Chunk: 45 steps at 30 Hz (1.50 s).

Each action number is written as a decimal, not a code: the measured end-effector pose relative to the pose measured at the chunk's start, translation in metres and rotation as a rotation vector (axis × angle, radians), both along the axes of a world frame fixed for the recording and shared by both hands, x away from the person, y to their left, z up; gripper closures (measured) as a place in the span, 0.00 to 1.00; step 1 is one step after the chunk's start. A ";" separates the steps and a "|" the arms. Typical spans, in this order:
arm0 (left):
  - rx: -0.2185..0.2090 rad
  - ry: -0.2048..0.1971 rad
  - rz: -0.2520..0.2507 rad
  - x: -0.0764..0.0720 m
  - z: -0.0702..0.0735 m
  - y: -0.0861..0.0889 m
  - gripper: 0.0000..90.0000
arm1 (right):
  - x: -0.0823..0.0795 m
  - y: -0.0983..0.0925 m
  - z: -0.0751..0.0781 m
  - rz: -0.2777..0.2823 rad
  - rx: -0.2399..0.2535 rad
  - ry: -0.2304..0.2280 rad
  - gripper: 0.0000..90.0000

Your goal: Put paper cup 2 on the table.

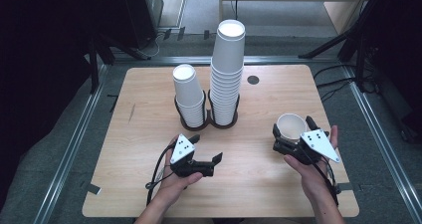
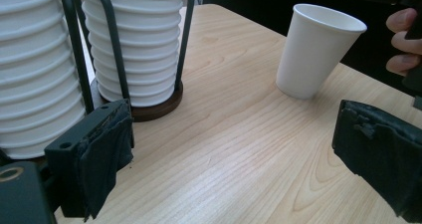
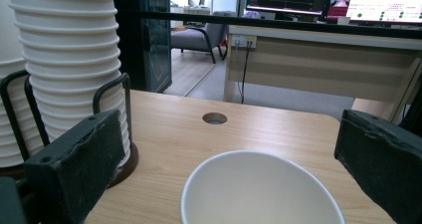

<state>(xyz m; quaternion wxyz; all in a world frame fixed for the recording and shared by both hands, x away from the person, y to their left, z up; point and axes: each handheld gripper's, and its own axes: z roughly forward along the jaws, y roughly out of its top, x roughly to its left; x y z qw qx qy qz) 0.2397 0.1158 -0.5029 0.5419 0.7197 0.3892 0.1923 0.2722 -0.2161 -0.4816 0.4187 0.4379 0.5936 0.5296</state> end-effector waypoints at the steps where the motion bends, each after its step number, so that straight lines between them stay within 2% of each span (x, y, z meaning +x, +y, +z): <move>1: 0.000 -0.002 0.001 0.000 0.001 0.000 0.03 | -0.001 0.001 0.001 0.003 0.001 0.002 0.00; 6: 0.000 -0.010 0.013 0.003 0.003 -0.001 0.03 | -0.003 0.004 0.012 0.013 -0.001 -0.010 0.00; 12: 0.000 -0.022 0.019 0.007 0.011 -0.001 0.03 | -0.004 0.009 0.029 0.031 0.026 -0.028 0.00; 17: -0.025 -0.039 0.051 0.017 0.019 0.001 0.03 | 0.000 0.015 0.043 0.045 0.029 -0.048 0.00; 20: -0.021 -0.043 0.058 0.023 0.021 0.000 0.02 | 0.004 0.020 0.052 0.050 0.044 -0.045 0.00; 26: -0.013 -0.081 0.091 0.035 0.029 -0.005 0.02 | 0.011 0.028 0.066 0.072 0.055 -0.054 0.00; 27: -0.001 -0.094 0.110 0.038 0.031 -0.006 0.02 | 0.012 0.031 0.071 0.085 0.076 -0.051 0.00; 40: -0.024 -0.102 0.133 0.055 0.035 -0.015 0.02 | 0.021 0.051 0.092 0.127 0.090 -0.071 0.00; 45: -0.016 -0.121 0.143 0.062 0.039 -0.024 0.02 | 0.025 0.058 0.099 0.150 0.101 -0.066 0.00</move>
